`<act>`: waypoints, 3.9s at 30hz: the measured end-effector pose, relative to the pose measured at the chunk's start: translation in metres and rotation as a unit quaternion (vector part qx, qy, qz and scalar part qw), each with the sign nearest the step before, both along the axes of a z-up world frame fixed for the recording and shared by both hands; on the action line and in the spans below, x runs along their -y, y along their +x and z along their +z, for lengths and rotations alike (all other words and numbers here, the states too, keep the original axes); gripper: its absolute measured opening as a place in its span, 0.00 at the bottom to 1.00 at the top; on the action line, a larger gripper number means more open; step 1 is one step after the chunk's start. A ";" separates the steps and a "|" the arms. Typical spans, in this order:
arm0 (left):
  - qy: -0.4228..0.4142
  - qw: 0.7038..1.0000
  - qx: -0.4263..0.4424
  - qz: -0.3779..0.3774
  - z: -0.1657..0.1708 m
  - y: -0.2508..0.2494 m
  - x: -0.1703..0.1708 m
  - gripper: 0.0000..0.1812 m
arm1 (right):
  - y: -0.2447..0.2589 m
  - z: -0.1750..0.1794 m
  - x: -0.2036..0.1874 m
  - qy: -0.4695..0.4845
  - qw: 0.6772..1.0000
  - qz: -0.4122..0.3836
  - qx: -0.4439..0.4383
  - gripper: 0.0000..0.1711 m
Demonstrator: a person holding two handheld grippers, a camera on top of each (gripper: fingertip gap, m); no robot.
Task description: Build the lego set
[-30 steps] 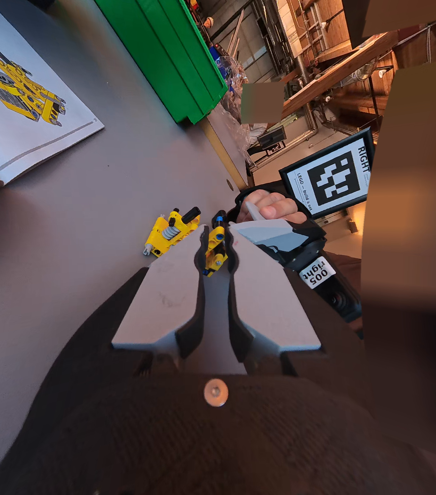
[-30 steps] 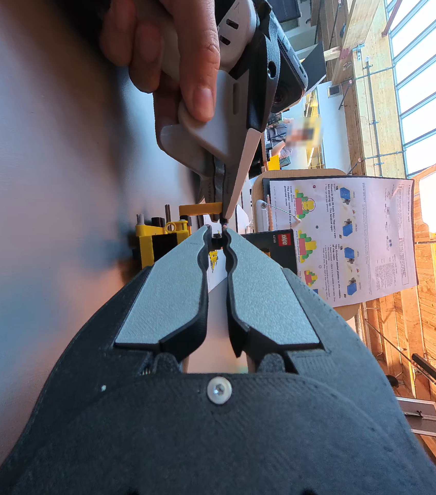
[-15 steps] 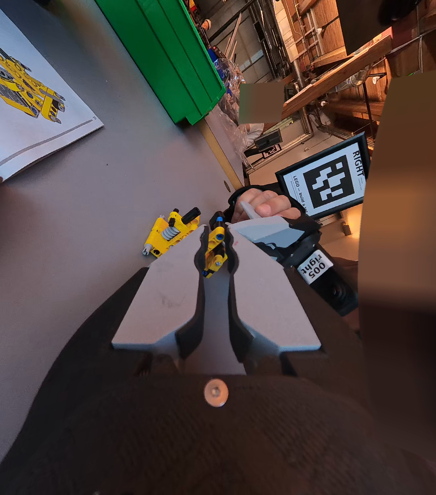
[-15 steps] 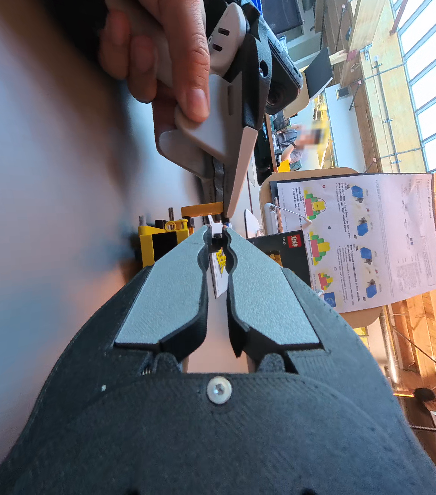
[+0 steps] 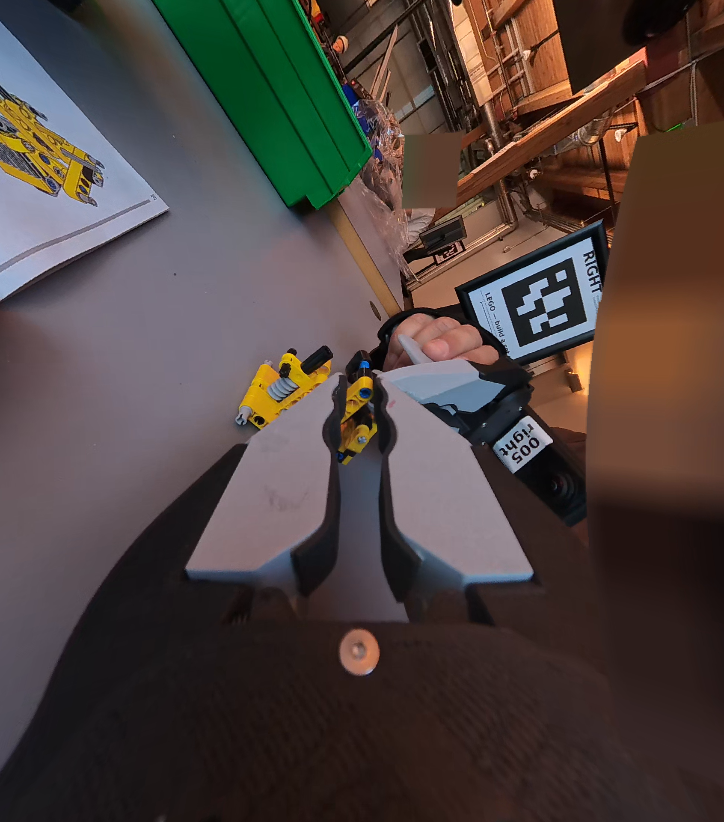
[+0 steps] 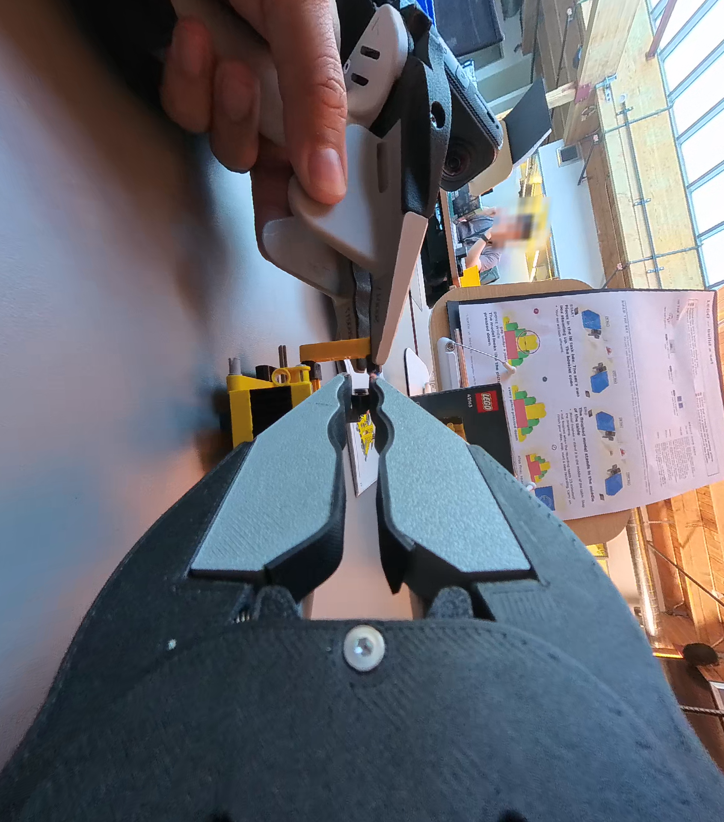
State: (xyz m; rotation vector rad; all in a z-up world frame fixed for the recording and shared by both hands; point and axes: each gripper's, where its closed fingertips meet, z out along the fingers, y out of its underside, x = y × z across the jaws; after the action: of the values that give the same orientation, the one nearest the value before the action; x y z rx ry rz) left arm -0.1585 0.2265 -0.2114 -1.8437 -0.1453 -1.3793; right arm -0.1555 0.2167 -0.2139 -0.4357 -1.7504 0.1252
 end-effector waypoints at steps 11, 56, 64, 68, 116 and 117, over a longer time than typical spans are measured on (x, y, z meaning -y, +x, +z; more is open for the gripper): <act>0.002 1.000 -0.007 0.000 0.000 0.001 0.000 0.05 | 0.000 0.000 0.001 0.007 1.000 0.003 0.001 0.02; 0.012 1.000 -0.029 0.002 0.000 0.003 0.003 0.05 | 0.049 -0.050 -0.036 -0.221 0.961 -0.050 0.157 0.08; 0.012 1.000 -0.026 0.002 0.000 0.002 0.005 0.05 | 0.065 -0.026 -0.045 -0.396 0.900 -0.034 0.180 0.13; 0.013 1.000 -0.028 0.000 0.000 0.003 0.006 0.05 | 0.067 -0.032 -0.069 -0.498 0.840 -0.072 0.201 0.14; 0.089 0.991 -0.104 0.002 0.018 -0.005 0.018 0.09 | 0.008 0.028 0.006 -0.560 0.797 0.203 0.100 0.02; 0.110 0.986 -0.127 0.008 0.024 -0.006 0.020 0.10 | 0.009 0.032 0.005 -0.561 0.795 0.212 0.088 0.02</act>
State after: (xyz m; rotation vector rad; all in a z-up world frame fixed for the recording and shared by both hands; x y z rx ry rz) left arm -0.1641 0.2064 -0.1878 -1.8074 0.1184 -1.0913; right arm -0.1469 0.2113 -0.1817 -0.9022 -1.7687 1.5459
